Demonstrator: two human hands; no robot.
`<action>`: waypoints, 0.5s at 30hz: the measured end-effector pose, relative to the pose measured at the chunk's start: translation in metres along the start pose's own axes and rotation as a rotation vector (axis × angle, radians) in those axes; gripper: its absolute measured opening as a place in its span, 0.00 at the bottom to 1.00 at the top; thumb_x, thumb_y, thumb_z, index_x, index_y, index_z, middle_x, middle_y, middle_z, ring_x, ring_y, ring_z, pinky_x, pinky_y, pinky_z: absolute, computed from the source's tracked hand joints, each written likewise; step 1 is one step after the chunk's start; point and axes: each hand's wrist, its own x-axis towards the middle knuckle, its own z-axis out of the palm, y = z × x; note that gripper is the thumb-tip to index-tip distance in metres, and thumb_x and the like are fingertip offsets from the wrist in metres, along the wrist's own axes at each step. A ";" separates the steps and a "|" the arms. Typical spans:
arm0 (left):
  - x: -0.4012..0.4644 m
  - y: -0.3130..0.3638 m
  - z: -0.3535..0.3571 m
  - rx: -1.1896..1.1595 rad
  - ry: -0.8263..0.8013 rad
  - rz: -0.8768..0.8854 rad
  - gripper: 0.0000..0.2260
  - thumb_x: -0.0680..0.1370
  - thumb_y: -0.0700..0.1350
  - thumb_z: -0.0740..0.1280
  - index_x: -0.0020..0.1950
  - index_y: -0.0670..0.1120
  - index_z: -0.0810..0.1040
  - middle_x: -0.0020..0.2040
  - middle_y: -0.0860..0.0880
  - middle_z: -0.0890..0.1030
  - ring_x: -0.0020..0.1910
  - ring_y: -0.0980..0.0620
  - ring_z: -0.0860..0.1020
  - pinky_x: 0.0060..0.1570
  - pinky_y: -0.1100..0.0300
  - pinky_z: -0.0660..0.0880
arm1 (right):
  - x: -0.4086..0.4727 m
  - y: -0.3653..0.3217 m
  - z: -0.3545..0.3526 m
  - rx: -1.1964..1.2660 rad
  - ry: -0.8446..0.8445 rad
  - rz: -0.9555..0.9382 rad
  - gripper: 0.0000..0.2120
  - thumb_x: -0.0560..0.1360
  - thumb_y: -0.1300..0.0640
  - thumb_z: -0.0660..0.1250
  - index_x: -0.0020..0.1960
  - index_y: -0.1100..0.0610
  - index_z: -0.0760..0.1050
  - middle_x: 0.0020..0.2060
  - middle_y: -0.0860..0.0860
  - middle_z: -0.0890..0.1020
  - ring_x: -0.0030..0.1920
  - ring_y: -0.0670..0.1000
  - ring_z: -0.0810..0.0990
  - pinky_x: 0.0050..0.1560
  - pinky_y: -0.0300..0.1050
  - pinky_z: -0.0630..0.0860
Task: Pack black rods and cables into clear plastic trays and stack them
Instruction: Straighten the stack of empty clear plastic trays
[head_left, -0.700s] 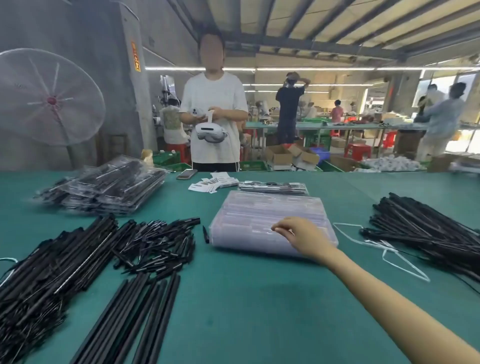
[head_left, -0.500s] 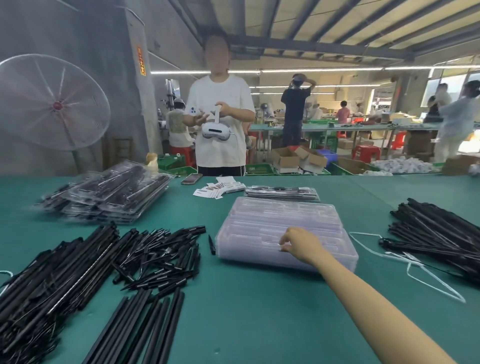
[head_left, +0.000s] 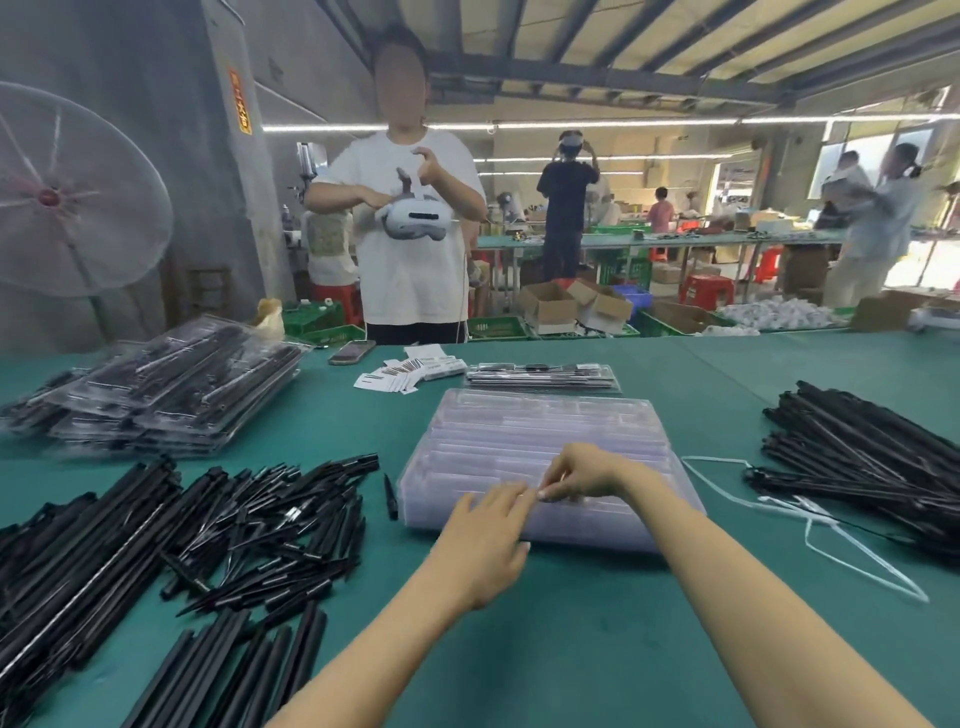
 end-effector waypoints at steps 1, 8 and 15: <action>0.005 0.000 0.015 0.070 -0.036 -0.044 0.27 0.82 0.47 0.55 0.78 0.46 0.48 0.79 0.50 0.50 0.77 0.53 0.50 0.74 0.51 0.49 | 0.001 -0.001 0.001 -0.026 0.004 -0.017 0.10 0.74 0.55 0.71 0.49 0.62 0.83 0.35 0.52 0.81 0.30 0.43 0.73 0.36 0.36 0.71; 0.006 -0.004 0.062 0.144 -0.062 -0.099 0.36 0.80 0.46 0.56 0.76 0.47 0.31 0.75 0.51 0.30 0.76 0.50 0.34 0.74 0.48 0.36 | 0.000 0.010 0.006 0.020 0.080 -0.085 0.10 0.75 0.56 0.70 0.49 0.62 0.83 0.44 0.58 0.85 0.37 0.44 0.77 0.39 0.33 0.72; 0.000 -0.008 0.063 0.074 -0.027 -0.086 0.37 0.78 0.41 0.55 0.73 0.51 0.28 0.72 0.55 0.27 0.71 0.54 0.28 0.73 0.51 0.33 | 0.008 0.013 0.002 0.148 -0.014 0.004 0.10 0.72 0.52 0.73 0.48 0.59 0.84 0.40 0.52 0.82 0.41 0.46 0.75 0.46 0.41 0.72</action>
